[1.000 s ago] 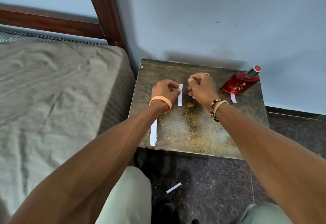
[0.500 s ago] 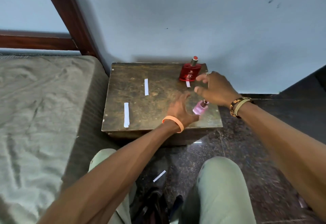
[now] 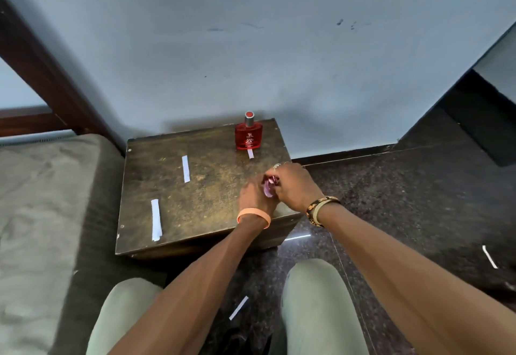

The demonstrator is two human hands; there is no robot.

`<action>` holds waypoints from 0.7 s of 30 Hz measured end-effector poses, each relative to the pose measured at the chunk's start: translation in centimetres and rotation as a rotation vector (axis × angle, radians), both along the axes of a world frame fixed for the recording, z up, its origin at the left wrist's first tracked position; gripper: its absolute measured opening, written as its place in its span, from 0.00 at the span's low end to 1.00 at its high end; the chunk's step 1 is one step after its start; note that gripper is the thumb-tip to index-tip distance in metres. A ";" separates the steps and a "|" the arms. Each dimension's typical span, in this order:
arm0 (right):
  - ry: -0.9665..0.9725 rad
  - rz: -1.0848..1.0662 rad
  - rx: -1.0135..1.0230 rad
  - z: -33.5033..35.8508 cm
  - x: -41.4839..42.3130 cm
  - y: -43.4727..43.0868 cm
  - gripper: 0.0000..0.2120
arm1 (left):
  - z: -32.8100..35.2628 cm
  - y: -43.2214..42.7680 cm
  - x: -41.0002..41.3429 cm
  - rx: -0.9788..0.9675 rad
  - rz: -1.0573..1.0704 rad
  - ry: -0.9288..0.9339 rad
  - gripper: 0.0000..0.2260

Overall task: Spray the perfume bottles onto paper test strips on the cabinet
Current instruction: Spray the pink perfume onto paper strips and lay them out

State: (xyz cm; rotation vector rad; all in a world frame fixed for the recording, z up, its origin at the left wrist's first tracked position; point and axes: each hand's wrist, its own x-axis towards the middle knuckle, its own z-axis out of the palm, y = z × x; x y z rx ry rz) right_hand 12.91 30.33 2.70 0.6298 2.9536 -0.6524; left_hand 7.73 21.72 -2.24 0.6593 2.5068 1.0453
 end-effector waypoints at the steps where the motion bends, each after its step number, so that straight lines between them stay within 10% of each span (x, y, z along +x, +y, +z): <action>1: -0.002 0.005 0.008 -0.2 0.0 0.0 0.09 | -0.3 0.0 -0.1 0.009 -0.006 0.013 0.10; 21: -0.291 0.283 0.474 -0.8 -0.4 0.1 0.15 | -1.3 -0.1 -2.0 0.153 -0.025 -0.195 0.11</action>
